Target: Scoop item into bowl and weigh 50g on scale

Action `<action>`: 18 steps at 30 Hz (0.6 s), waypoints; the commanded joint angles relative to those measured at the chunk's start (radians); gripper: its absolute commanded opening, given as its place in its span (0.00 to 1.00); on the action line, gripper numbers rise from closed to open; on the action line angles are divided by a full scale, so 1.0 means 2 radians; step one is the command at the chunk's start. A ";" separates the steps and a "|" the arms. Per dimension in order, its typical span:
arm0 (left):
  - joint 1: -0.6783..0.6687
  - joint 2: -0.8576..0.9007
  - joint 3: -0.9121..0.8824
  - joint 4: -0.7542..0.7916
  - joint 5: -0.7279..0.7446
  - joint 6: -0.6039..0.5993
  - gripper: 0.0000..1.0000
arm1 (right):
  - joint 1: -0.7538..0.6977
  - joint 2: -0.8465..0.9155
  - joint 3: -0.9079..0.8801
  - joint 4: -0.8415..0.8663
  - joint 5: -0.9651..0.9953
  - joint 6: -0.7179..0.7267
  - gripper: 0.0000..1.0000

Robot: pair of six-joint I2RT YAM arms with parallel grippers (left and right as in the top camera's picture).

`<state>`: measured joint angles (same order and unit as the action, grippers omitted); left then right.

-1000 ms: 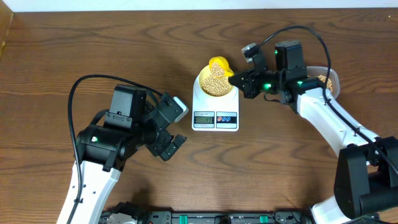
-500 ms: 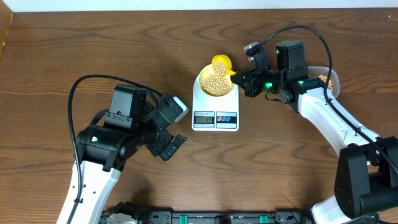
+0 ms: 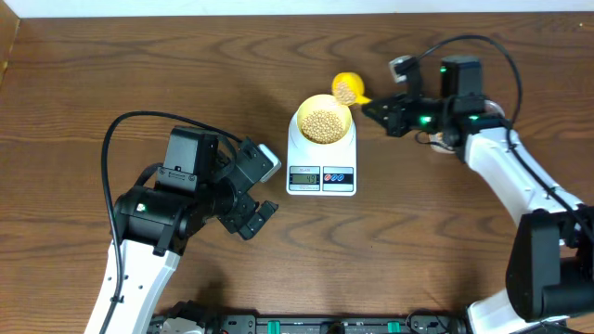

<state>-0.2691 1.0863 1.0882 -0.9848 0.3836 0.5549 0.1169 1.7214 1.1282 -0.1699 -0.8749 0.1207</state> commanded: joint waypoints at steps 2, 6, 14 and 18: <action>0.002 -0.002 0.005 -0.001 0.004 0.005 0.97 | -0.045 -0.005 0.001 0.001 -0.076 0.029 0.01; 0.002 -0.002 0.005 -0.001 0.004 0.005 0.97 | -0.079 -0.005 0.001 0.001 -0.120 0.035 0.01; 0.002 -0.002 0.005 -0.001 0.004 0.005 0.97 | -0.147 -0.005 0.001 -0.043 -0.157 0.057 0.01; 0.002 -0.002 0.005 -0.001 0.004 0.005 0.97 | -0.178 -0.005 0.001 -0.097 -0.157 0.034 0.01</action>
<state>-0.2691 1.0863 1.0882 -0.9848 0.3836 0.5549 -0.1932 1.7214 1.1282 -0.3122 -1.1481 0.2222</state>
